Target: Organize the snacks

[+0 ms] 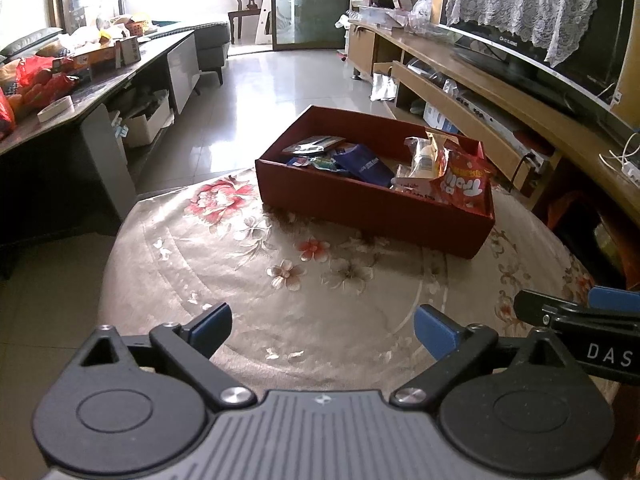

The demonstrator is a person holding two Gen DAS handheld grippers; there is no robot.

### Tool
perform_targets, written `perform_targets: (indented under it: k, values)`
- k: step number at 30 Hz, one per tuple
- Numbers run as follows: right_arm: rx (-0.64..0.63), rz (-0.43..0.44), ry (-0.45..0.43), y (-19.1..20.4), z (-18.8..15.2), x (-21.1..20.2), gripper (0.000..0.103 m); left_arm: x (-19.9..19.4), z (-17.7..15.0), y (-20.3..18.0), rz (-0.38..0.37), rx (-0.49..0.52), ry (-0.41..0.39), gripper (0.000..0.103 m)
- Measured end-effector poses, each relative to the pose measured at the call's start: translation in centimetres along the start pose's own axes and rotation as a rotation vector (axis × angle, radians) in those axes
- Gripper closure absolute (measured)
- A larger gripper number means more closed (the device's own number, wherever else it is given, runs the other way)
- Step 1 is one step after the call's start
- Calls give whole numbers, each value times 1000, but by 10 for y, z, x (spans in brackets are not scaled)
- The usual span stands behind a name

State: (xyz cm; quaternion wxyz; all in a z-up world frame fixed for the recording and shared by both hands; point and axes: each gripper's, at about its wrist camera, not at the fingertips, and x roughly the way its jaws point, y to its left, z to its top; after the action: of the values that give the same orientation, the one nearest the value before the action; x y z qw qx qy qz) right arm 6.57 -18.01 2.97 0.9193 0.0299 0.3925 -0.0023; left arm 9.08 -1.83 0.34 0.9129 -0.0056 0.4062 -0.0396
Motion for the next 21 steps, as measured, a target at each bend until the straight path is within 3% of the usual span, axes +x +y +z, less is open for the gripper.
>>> perform_targets:
  k: [21]
  values:
    - [-19, 2, -3, 2, -19, -18, 12, -18, -21, -1, 3, 20, -10, 1]
